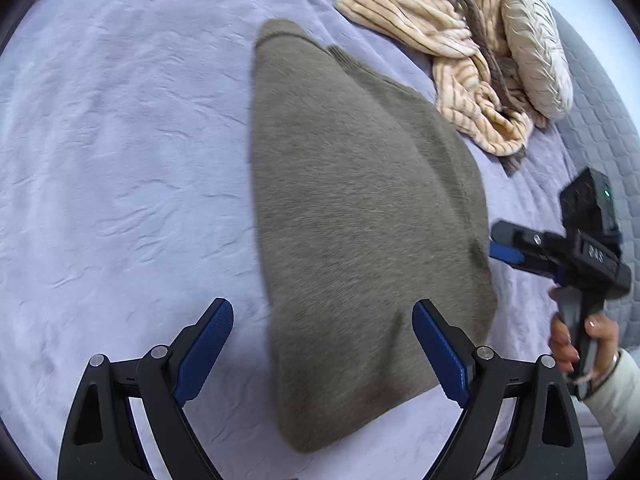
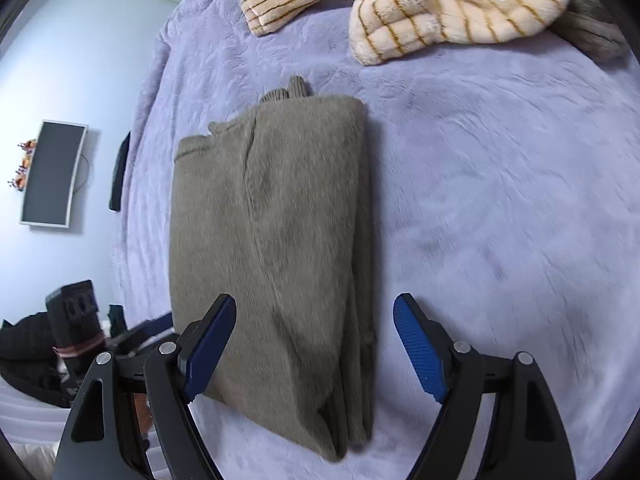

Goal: Fold small clothes

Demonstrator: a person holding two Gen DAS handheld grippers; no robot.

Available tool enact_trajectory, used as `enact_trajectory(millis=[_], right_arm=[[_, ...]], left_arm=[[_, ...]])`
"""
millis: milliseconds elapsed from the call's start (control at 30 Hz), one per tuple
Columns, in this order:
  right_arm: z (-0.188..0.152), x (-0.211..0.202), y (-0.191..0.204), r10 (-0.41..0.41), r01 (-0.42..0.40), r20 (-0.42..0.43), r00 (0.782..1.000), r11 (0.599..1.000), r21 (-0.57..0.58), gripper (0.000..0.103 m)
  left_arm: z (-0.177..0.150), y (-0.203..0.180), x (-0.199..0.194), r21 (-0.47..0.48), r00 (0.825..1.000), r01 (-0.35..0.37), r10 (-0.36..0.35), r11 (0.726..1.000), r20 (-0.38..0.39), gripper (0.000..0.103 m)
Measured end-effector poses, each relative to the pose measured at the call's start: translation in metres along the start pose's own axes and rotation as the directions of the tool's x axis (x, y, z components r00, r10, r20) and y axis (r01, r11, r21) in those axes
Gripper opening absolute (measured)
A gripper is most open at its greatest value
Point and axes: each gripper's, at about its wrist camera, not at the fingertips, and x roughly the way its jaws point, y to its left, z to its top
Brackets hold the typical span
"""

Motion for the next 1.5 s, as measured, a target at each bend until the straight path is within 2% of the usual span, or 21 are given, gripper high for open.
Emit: enact_trajectory(millis=[233, 333, 433, 533, 600, 633, 667, 733, 767, 867, 1100, 1233, 1500], right_arm=[[0.032, 0.033, -0.008, 0.116, -0.116, -0.058, 0.992, 0.993, 0.016, 0.084], [0.043, 0.044, 0.001, 0.148, -0.151, -0.081, 0.986, 0.988, -0.025, 0.087], [0.054, 0.060, 0.011, 0.147, -0.155, -0.118, 0.982, 0.986, -0.058, 0.087], [0.059, 0.075, 0.006, 0.156, -0.157, -0.131, 0.979, 0.988, 0.003, 0.087], [0.061, 0.075, -0.001, 0.167, -0.159, -0.107, 0.980, 0.984, 0.079, 0.080], [0.060, 0.073, -0.003, 0.163, -0.153, -0.097, 0.982, 0.983, 0.097, 0.065], [0.059, 0.070, -0.006, 0.166, -0.155, -0.084, 0.983, 0.981, 0.116, 0.050], [0.054, 0.061, -0.011, 0.213, -0.203, -0.058, 0.975, 0.967, 0.152, 0.041], [0.052, 0.057, -0.011, 0.230, -0.220, -0.049, 0.972, 0.964, 0.150, 0.039], [0.045, 0.048, 0.001, 0.258, -0.251, -0.034, 0.966, 0.959, 0.134, 0.039], [0.027, 0.027, 0.036, 0.298, -0.294, -0.031, 0.954, 0.951, 0.099, 0.039], [0.004, 0.018, 0.063, 0.316, -0.312, -0.048, 0.947, 0.947, 0.081, 0.039], [-0.063, 0.039, 0.103, 0.337, -0.328, -0.107, 0.936, 0.940, 0.092, 0.039]], left_arm=[[0.014, -0.011, 0.032, 0.021, 0.996, 0.069, -0.068, 0.997, -0.052, 0.092], [0.018, -0.019, 0.039, 0.050, 0.997, 0.063, -0.060, 0.997, -0.053, 0.092], [0.022, -0.017, 0.047, 0.038, 0.996, 0.073, -0.071, 0.997, -0.053, 0.092], [0.024, -0.012, 0.055, 0.023, 0.993, 0.103, -0.101, 0.994, -0.056, 0.092], [0.024, -0.008, 0.057, 0.004, 0.992, 0.116, -0.116, 0.993, -0.051, 0.088], [0.024, -0.007, 0.056, -0.005, 0.992, 0.117, -0.117, 0.993, -0.043, 0.082], [0.024, -0.005, 0.052, -0.011, 0.992, 0.119, -0.119, 0.993, -0.033, 0.078], [0.023, -0.004, 0.046, -0.016, 0.991, 0.132, -0.132, 0.991, -0.014, 0.063], [0.022, -0.004, 0.042, -0.014, 0.990, 0.144, -0.144, 0.989, -0.004, 0.060], [0.019, -0.008, 0.029, 0.011, 0.987, 0.157, -0.157, 0.988, 0.011, 0.053], [0.000, -0.015, -0.014, 0.043, 0.983, 0.176, -0.178, 0.983, 0.046, 0.053], [-0.021, -0.006, -0.047, 0.044, 0.980, 0.182, -0.184, 0.982, 0.068, 0.053], [-0.088, 0.033, -0.092, 0.042, 0.992, 0.113, -0.115, 0.993, 0.048, 0.053]])
